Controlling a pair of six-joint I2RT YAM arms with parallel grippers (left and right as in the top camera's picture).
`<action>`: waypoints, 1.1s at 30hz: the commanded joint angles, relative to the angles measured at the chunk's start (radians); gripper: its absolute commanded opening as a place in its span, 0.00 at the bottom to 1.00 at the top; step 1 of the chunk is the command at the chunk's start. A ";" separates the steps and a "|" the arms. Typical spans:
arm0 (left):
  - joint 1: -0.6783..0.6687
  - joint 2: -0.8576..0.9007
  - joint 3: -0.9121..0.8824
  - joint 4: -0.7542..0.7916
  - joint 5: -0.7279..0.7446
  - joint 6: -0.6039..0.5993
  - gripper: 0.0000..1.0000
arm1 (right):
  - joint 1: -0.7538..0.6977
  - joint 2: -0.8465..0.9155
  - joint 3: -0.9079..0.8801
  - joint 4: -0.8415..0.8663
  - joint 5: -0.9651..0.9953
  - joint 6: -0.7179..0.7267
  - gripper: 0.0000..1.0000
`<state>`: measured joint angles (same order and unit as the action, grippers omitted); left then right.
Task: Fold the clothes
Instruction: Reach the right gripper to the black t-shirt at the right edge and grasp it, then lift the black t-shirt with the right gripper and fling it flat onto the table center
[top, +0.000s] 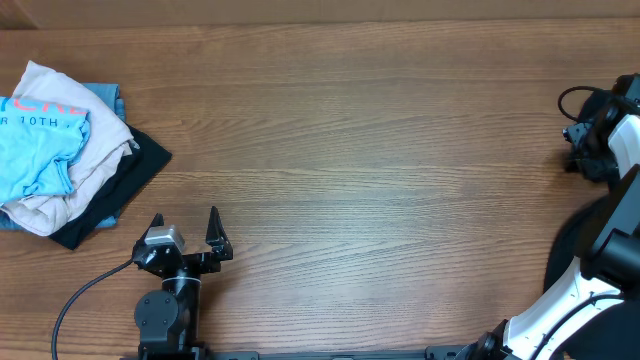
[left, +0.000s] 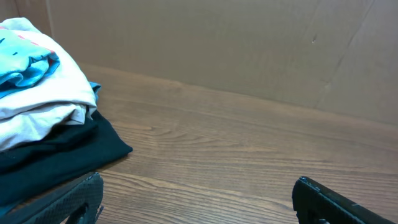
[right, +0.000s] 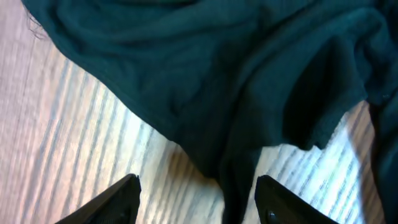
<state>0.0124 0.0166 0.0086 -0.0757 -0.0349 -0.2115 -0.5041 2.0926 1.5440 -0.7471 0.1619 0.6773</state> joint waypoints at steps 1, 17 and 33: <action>-0.007 -0.008 -0.004 0.003 -0.009 -0.021 1.00 | -0.004 0.010 -0.037 0.039 0.020 0.008 0.62; -0.007 -0.008 -0.004 0.003 -0.009 -0.021 1.00 | -0.004 0.011 -0.053 0.017 0.020 0.008 0.45; -0.007 -0.008 -0.004 0.003 -0.010 -0.021 1.00 | -0.004 0.011 -0.053 -0.010 0.069 0.008 0.04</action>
<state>0.0124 0.0170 0.0086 -0.0757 -0.0349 -0.2119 -0.5041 2.1006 1.4960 -0.7559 0.1940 0.6807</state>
